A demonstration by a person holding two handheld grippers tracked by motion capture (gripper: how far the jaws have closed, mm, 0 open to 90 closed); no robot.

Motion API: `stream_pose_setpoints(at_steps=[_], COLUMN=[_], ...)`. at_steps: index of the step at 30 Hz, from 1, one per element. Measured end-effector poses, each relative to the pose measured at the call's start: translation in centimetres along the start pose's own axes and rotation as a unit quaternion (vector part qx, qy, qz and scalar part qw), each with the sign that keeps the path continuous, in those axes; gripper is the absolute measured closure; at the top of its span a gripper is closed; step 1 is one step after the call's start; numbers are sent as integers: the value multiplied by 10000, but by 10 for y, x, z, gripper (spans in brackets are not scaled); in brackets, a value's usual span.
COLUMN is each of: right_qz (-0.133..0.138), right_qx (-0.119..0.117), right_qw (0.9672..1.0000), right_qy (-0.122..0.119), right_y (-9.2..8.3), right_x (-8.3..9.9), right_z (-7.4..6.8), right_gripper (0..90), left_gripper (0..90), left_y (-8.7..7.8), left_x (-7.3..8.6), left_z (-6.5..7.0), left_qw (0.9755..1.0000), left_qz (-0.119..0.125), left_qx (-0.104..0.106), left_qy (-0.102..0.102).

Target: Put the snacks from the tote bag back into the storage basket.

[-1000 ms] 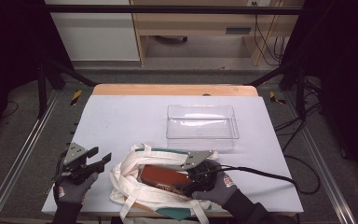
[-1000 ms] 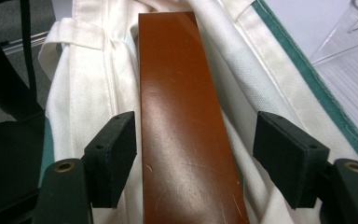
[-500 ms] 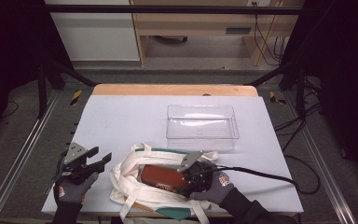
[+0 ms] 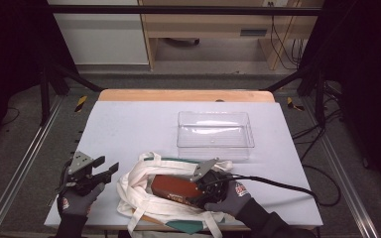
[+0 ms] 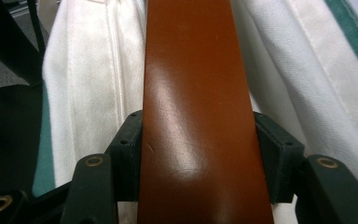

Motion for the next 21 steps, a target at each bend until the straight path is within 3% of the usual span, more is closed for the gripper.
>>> stream_pose_setpoints(at_steps=[5, 10, 12, 21], right_qz=[149, 540, 703, 1012], right_qx=[-17, -21, 52, 306], right_qw=[9998, 9984, 9973, 9940], right_qy=[-112, -191, -188, -267], right_y=[-14, -35, -48, -72], right_x=[-4, -13, -17, -25], right_z=[-5, -8, -7, 0], right_gripper=[437, 436, 436, 435], left_gripper=[402, 402, 402, 401], left_y=[0, 0, 0, 1], left_x=[0, 0, 0, 0], left_z=[0, 0, -1, 0], left_qw=[10000, 10000, 10000, 10000], left_qz=[-11, -10, -12, 8], left_qx=[-13, -22, -24, -27], left_qy=[3, -4, -8, -7])
Point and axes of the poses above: each handheld gripper's, and its own axes: y roughly forward along the jaws, x roughly out of its underside, z roughly to its right, the point moved 10 cm from there along y, roughly forward along the jaws, and after that the axes turned 9 degrees about -x, right-handed, at the moved point
